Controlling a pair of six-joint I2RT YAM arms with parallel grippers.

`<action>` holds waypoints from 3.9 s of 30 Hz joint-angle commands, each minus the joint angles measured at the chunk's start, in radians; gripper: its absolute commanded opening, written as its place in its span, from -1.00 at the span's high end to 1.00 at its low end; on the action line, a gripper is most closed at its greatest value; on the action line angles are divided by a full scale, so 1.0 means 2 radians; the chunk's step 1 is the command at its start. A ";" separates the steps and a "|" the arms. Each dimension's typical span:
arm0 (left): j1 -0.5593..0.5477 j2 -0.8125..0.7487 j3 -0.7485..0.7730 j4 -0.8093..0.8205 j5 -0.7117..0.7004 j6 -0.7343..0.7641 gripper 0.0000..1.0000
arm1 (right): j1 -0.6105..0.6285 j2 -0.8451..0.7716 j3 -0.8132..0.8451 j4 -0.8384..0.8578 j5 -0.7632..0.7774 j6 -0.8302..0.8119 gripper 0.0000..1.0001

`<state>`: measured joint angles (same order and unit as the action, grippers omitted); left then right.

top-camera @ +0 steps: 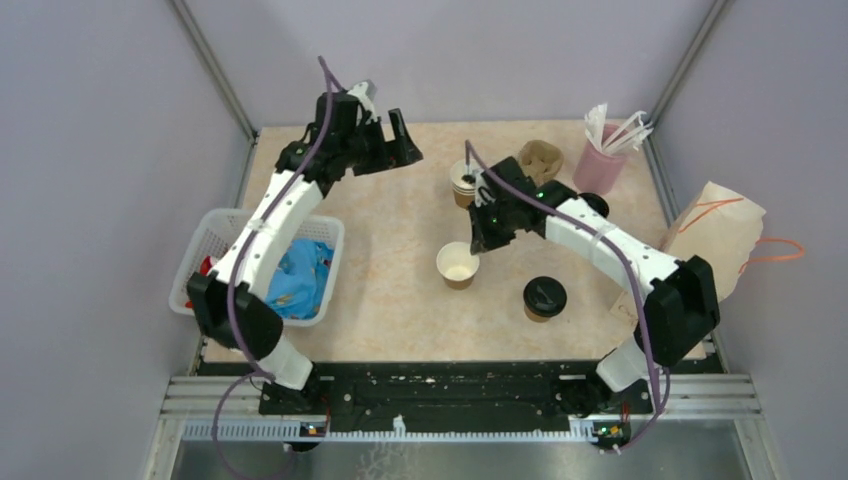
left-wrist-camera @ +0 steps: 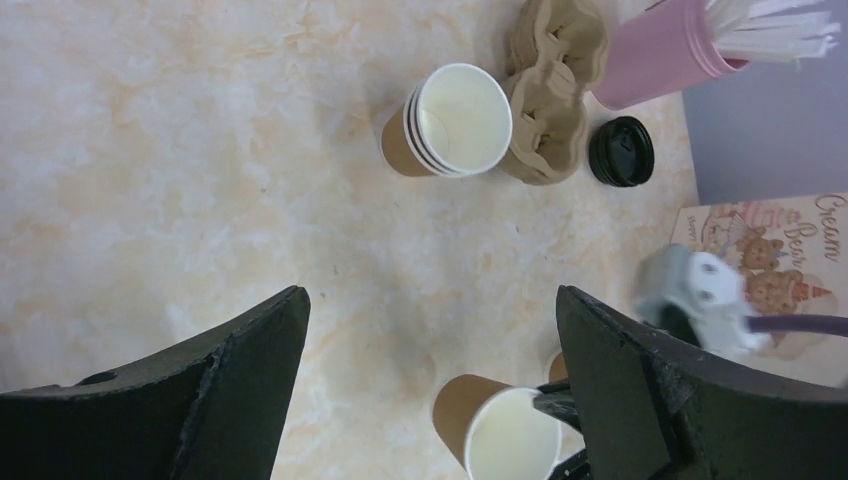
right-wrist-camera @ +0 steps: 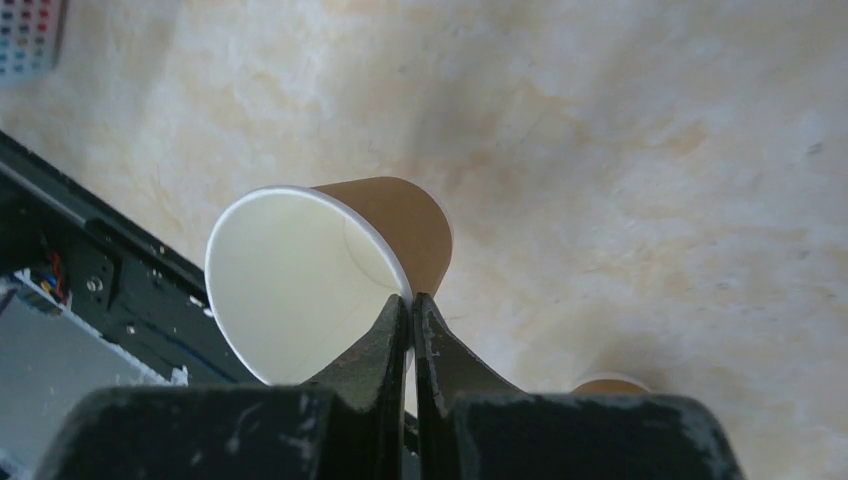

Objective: Pack the takeout coffee

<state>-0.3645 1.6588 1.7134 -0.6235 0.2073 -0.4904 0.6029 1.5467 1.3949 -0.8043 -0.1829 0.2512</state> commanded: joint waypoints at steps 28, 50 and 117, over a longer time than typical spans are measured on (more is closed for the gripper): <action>-0.009 -0.165 -0.147 -0.031 0.007 -0.015 -0.97 | -0.081 -0.126 -0.093 0.015 0.217 0.056 -0.24; -0.013 -0.095 -0.164 -0.017 0.070 0.007 -0.97 | -0.234 0.169 0.020 0.156 0.285 -0.104 0.45; -0.149 -0.128 -0.419 0.116 0.169 -0.142 -0.87 | -0.193 -0.176 -0.070 0.084 -0.191 0.121 1.00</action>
<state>-0.6483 1.4162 0.9241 -0.5167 0.5201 -0.7086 0.1699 1.2804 1.2934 -0.6674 -0.3779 0.3592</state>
